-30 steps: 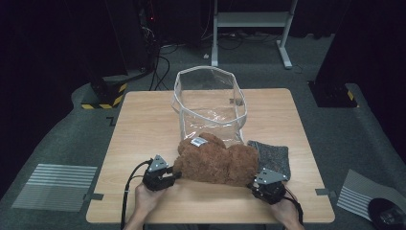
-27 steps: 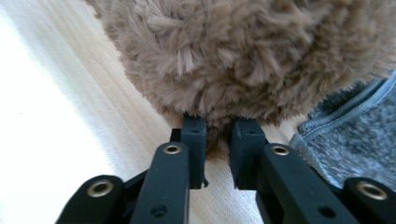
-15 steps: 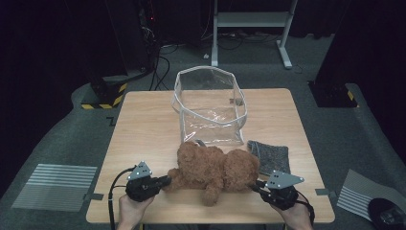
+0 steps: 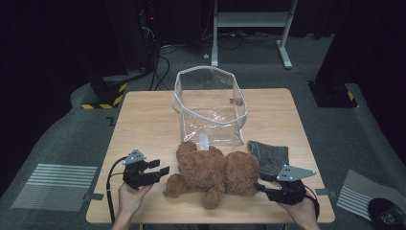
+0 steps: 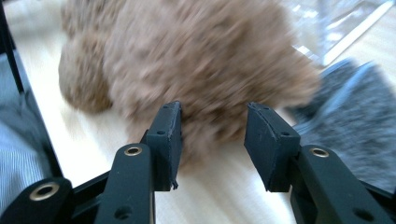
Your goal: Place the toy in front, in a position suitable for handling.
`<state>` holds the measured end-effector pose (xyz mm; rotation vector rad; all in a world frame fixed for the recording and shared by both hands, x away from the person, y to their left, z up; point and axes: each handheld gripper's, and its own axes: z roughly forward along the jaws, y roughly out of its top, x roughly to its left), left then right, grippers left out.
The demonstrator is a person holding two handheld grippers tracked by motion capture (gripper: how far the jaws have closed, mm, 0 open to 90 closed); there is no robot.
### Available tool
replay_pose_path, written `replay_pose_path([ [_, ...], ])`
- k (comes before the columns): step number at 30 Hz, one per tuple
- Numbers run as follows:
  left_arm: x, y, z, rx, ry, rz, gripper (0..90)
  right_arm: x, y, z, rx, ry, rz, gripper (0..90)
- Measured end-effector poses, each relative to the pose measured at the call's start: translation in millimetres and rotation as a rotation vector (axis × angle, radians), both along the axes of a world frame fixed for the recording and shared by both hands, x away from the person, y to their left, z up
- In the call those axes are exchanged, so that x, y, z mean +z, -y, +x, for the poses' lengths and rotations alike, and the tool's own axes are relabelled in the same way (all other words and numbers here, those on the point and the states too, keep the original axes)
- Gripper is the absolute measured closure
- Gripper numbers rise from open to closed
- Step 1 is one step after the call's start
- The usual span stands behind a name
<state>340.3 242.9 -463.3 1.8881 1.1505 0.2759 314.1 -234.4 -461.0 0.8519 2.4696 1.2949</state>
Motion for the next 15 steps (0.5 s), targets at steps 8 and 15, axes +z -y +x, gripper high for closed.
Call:
replay_pose_path([
  [8, -31.6, 23.7, 48.8, 0.02, -0.06, 0.075, 36.7, 4.6, 7.3, 41.7, -0.211, -0.043, -0.021, 54.7],
  [15, -38.8, 37.8, 53.2, -0.017, -0.088, 0.024, 41.7, -15.6, -14.7, 69.3, -0.177, -0.116, -0.068, 68.6],
])
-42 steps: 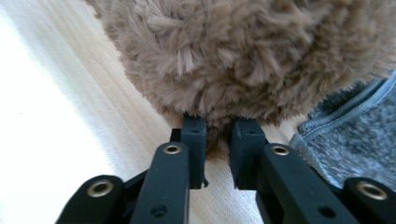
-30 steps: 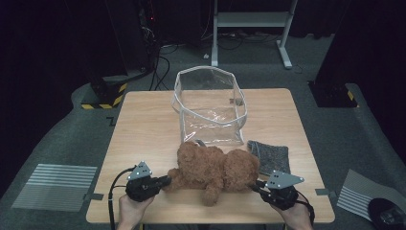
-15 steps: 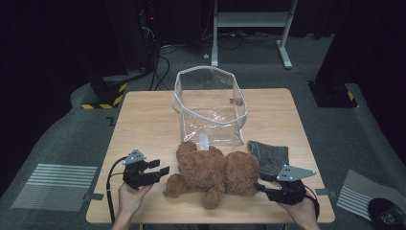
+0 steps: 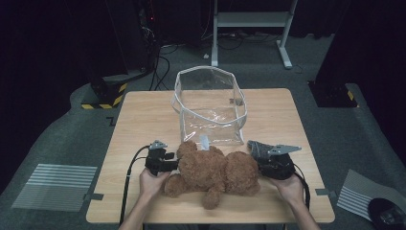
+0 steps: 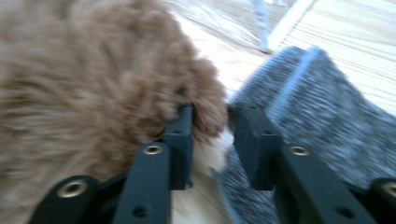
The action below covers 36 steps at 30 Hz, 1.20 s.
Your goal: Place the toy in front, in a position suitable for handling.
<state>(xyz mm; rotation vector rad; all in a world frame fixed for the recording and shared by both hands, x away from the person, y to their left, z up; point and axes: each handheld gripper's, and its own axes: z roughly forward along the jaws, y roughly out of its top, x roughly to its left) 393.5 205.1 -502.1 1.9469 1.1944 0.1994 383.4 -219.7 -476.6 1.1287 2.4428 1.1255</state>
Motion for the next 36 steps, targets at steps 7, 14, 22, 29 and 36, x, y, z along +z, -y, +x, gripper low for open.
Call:
replay_pose_path([
  [7, 7.1, 3.7, -26.0, -0.06, -0.03, -0.017, 52.7, 4.1, -14.2, -10.3, 0.058, -0.008, -0.003, 73.6],
  [14, -1.2, -14.6, -44.5, -0.007, -0.066, -0.07, 42.1, 14.5, 10.9, -12.1, -0.089, 0.033, -0.042, 50.3],
  [22, -1.4, -17.2, -51.2, 0.001, -0.005, -0.039, 34.6, -1.0, 64.3, 7.7, -0.4, -0.007, -0.079, 27.0],
  [29, -6.6, -28.1, -66.0, 0.045, 0.035, -0.066, 31.3, -11.4, 52.6, 19.0, -0.375, -0.003, -0.06, 22.7],
  [36, -11.2, -39.5, -74.0, 0.089, 0.059, -0.065, 30.9, -7.1, 33.6, 17.4, -0.319, 0.06, -0.109, 26.6],
])
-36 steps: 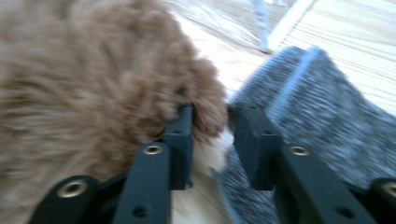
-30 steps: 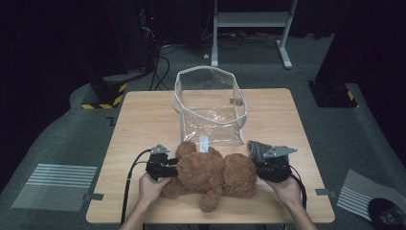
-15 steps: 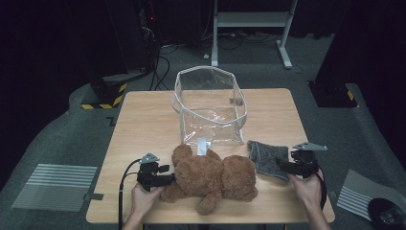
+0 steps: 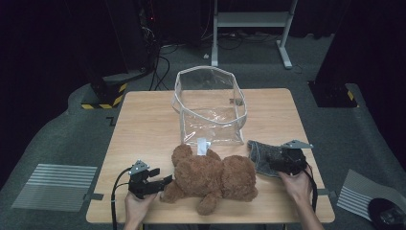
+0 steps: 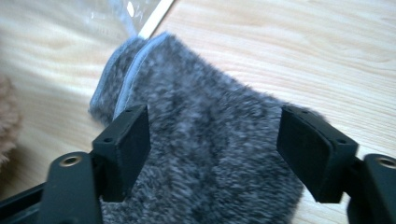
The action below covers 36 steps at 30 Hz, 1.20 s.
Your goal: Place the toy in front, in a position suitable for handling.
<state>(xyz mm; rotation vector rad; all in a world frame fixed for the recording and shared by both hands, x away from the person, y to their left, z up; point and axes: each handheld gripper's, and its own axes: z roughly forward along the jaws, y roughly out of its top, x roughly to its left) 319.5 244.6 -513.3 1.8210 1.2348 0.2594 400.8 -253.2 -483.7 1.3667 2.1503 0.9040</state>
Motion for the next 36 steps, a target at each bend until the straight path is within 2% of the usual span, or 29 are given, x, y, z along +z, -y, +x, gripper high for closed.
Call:
replay_pose_path([
  [1, -0.7, 0.2, -0.6, 0.001, 0.0, -0.006, 30.9, -3.0, -3.6, 2.6, 0.013, -0.026, -0.031, 31.4],
  [4, -2.6, 1.1, -1.7, 0.005, 0.01, -0.007, 31.0, -11.6, -6.9, 7.6, 0.019, -0.064, -0.085, 40.8],
  [6, -5.4, 2.5, -1.4, 0.006, 0.009, -0.011, 31.0, -19.4, -6.8, 11.8, 0.024, -0.109, -0.075, 50.0],
  [8, -7.4, 4.7, -0.8, 0.003, 0.007, -0.006, 31.0, -21.0, -6.5, 12.1, 0.025, -0.114, -0.059, 65.1],
  [9, -8.1, 6.2, -0.6, 0.006, 0.01, -0.002, 31.1, -19.9, -7.3, 11.0, 0.034, -0.11, -0.067, 72.0],
  [11, -8.4, 9.3, -0.1, 0.006, 0.014, 0.009, 31.7, -17.8, -9.6, 8.8, 0.059, -0.103, -0.102, 78.6],
  [14, -7.7, 17.4, 1.5, 0.004, 0.022, 0.045, 33.4, -11.8, -10.4, 5.0, 0.08, -0.089, -0.113, 81.1],
  [19, -6.4, 28.6, 6.4, -0.01, 0.026, 0.083, 34.7, 18.3, -8.0, -10.4, 0.125, -0.01, -0.074, 81.3],
  [23, -6.0, 33.2, 11.3, -0.018, 0.019, 0.093, 34.5, 45.5, -9.3, -20.0, 0.168, 0.038, -0.074, 81.3],
  [29, -6.4, 36.3, 16.4, -0.014, 0.0, 0.093, 32.9, 78.9, -15.7, -30.2, 0.221, 0.098, -0.017, 81.3],
  [32, -4.7, 39.6, 17.5, -0.021, -0.001, 0.104, 33.0, 94.4, -22.0, -37.4, 0.266, 0.121, 0.018, 81.3],
  [36, -3.3, 45.4, 19.6, -0.037, 0.001, 0.115, 33.1, 110.7, -41.3, -52.1, 0.364, 0.135, 0.045, 81.2],
])
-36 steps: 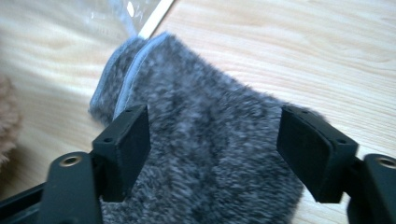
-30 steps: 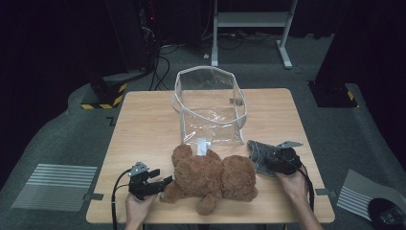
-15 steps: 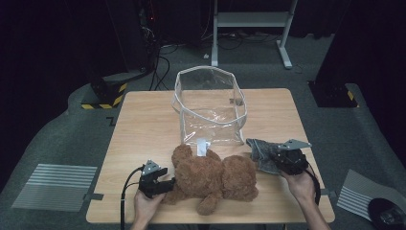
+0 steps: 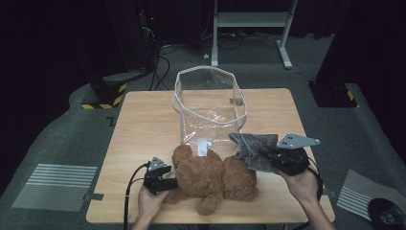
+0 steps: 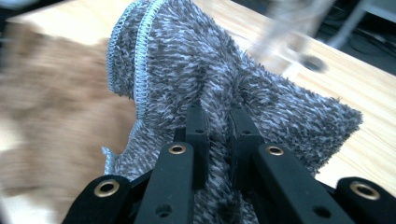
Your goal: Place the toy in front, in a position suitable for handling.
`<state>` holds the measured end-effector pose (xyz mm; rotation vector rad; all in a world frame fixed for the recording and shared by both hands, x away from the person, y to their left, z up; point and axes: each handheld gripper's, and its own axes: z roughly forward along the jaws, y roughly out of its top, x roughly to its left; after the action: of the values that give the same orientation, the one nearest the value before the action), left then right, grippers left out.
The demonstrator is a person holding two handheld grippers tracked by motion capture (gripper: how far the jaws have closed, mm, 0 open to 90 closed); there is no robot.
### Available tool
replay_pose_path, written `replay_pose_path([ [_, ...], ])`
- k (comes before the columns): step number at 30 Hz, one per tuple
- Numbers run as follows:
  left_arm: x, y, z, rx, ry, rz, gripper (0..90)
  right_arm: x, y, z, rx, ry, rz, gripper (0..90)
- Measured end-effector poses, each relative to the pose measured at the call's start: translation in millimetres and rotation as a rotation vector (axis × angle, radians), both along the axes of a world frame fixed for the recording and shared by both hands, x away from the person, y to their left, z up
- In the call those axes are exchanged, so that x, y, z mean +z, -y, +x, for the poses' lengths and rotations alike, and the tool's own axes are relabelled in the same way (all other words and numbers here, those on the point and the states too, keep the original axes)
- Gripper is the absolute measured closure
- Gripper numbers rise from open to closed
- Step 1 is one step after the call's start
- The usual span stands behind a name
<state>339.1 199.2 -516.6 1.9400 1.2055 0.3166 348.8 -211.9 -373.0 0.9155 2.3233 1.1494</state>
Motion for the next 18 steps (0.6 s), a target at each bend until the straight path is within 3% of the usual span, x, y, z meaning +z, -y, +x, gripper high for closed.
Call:
replay_pose_path([
  [3, -0.3, 2.9, 1.1, -0.005, -0.003, 0.001, 33.1, 3.9, -23.2, -10.7, 0.097, -0.015, 0.011, 81.1],
  [5, -0.4, 2.9, 1.7, -0.004, -0.006, 0.002, 32.9, 1.1, -36.3, -13.9, 0.137, -0.029, -0.014, 81.1],
  [9, -1.1, 1.9, 3.2, 0.0, -0.023, 0.004, 31.7, -15.3, -50.8, -17.5, 0.174, -0.061, -0.067, 80.9],
  [13, -2.9, 3.7, 6.2, 0.008, -0.043, 0.011, 31.3, -22.3, -39.4, -24.5, 0.168, -0.056, -0.059, 80.6],
  [18, -1.0, 8.1, 7.1, 0.015, -0.035, 0.079, 31.7, -23.0, -14.6, -25.0, 0.108, -0.054, -0.081, 80.4],
])
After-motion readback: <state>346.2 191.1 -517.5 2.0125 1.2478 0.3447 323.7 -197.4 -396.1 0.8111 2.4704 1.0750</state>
